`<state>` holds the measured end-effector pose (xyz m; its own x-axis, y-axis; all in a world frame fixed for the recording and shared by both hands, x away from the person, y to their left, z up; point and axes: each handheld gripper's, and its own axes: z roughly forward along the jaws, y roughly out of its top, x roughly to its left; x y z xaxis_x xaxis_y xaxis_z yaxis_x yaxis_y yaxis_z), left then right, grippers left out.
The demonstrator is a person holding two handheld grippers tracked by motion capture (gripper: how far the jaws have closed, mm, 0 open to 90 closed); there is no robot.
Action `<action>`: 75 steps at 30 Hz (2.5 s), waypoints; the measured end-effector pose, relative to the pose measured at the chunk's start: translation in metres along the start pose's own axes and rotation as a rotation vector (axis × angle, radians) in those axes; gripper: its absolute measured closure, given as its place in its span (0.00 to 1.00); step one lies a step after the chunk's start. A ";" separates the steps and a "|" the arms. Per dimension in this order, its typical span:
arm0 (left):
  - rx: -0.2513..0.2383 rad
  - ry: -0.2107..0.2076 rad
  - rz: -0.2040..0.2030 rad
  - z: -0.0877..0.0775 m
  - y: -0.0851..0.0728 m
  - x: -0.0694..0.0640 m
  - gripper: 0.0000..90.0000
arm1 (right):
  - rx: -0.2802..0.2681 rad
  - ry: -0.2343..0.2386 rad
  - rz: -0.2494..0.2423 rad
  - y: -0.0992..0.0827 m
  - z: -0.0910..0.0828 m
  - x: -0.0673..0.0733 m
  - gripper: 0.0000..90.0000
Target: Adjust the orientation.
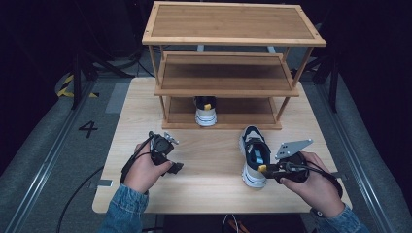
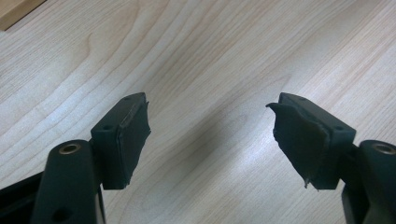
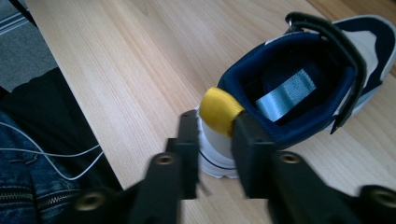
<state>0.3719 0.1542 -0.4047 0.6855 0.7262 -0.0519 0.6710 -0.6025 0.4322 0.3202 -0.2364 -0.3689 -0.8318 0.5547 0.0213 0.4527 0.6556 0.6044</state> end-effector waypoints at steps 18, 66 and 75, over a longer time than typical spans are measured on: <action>0.031 0.006 -0.050 0.005 -0.030 0.013 0.29 | -0.002 0.023 -0.066 0.022 0.027 -0.011 0.54; -0.004 0.017 -0.116 -0.004 -0.048 0.037 0.26 | 0.151 0.066 -0.164 0.087 0.072 -0.060 0.74; 0.000 0.009 -0.120 -0.001 -0.048 0.039 0.26 | 0.124 0.078 -0.198 0.113 0.094 -0.087 0.74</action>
<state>0.3659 0.2120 -0.4270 0.5977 0.7960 -0.0957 0.7481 -0.5108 0.4235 0.4739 -0.1627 -0.3773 -0.9282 0.3712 -0.0240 0.3103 0.8082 0.5005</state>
